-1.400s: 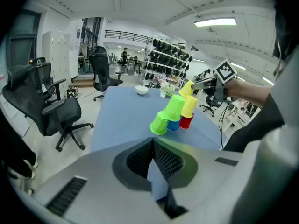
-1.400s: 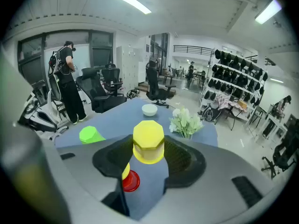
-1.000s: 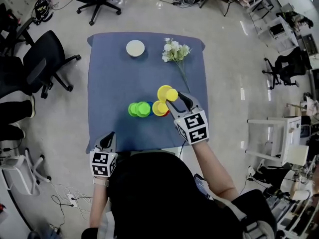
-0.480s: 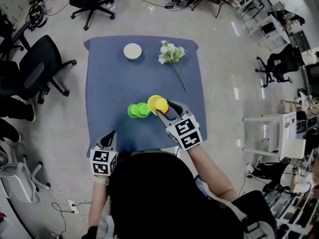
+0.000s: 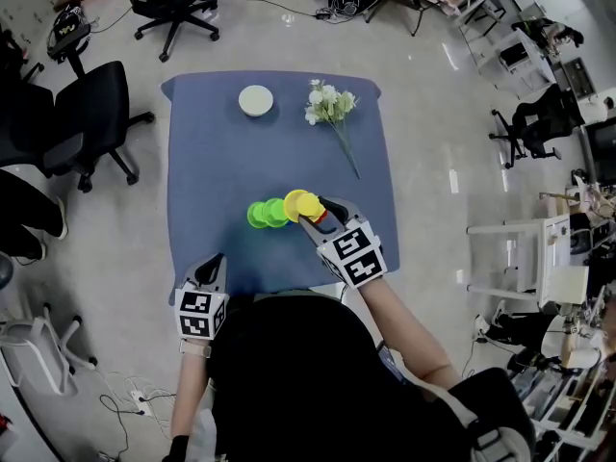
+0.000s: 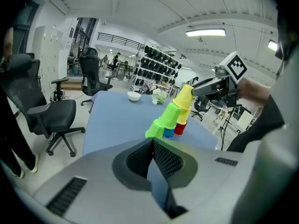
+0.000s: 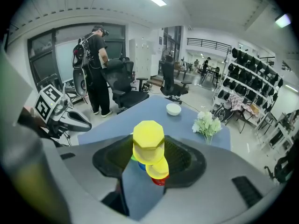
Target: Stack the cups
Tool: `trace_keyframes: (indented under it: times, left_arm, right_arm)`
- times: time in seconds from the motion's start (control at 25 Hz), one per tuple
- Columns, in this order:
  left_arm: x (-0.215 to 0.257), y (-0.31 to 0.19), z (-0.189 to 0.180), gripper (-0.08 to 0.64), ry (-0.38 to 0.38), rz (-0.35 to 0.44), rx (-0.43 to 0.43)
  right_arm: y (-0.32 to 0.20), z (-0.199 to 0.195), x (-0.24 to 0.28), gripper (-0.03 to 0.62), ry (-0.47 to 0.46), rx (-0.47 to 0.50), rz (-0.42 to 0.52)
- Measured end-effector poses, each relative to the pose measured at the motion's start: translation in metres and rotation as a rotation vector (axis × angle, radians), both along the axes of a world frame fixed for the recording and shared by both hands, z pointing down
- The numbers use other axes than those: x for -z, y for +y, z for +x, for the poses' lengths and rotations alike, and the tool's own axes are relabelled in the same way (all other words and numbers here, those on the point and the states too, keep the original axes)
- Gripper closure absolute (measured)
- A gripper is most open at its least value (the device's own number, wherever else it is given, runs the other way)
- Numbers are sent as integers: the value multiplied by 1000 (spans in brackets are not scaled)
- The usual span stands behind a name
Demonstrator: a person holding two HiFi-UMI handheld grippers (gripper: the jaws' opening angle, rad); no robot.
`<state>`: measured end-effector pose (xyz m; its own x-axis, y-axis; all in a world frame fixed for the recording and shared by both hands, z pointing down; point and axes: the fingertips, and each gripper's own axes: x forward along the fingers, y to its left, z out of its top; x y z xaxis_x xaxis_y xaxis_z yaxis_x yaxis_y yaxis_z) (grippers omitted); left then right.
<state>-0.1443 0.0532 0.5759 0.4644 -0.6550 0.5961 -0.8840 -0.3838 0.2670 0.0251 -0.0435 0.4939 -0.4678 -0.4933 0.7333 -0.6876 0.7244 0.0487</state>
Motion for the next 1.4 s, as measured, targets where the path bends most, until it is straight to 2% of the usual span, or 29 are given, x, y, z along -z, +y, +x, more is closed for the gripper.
trace_keyframes:
  times: [0.56, 0.8, 1.12, 1.4]
  left_arm:
    - [-1, 1, -1, 549, 4, 5, -5]
    - [8, -6, 5, 549, 5, 21, -41]
    - [36, -22, 31, 549, 15, 89, -137]
    - [75, -37, 65, 549, 69, 150, -218]
  right_arm:
    - [5, -2, 3, 334, -26, -11, 7]
    - [6, 6, 14, 336, -63, -47, 41]
    - [20, 40, 20, 417, -103, -154, 71]
    - [37, 76, 36, 495, -183, -252, 121]
